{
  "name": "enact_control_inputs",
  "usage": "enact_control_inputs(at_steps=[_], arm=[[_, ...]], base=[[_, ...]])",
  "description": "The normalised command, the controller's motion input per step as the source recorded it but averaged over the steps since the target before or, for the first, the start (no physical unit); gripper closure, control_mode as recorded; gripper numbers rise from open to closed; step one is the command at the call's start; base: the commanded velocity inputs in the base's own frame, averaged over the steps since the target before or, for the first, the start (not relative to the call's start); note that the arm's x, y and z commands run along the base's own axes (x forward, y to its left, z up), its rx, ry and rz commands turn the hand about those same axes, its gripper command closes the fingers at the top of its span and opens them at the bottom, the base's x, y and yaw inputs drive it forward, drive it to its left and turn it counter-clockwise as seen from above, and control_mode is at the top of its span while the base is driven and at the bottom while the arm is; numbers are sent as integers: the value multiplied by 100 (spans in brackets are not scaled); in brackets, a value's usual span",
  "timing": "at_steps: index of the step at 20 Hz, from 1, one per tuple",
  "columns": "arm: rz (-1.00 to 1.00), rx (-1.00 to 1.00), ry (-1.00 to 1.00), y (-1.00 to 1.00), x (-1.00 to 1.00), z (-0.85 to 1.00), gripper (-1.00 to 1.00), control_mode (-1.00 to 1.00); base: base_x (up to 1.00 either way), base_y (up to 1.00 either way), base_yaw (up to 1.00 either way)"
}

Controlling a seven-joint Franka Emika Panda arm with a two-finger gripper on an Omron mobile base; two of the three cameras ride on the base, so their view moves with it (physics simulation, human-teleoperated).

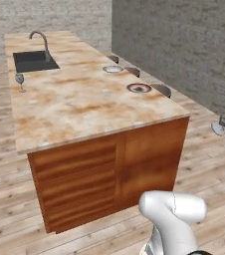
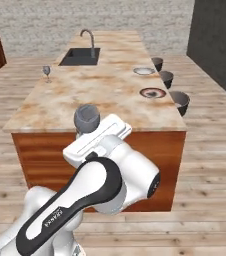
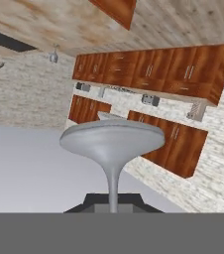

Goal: Retrieve the wine glasses from the counter and place one next to each plate.

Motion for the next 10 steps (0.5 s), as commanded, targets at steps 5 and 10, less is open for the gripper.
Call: enact_control_inputs(at_steps=[5, 10], arm=[[0, 0, 0, 0, 0, 0, 100, 100], [0, 0, 0, 0, 0, 0, 100, 100]], base=[[21, -100, 6], [72, -100, 21]])
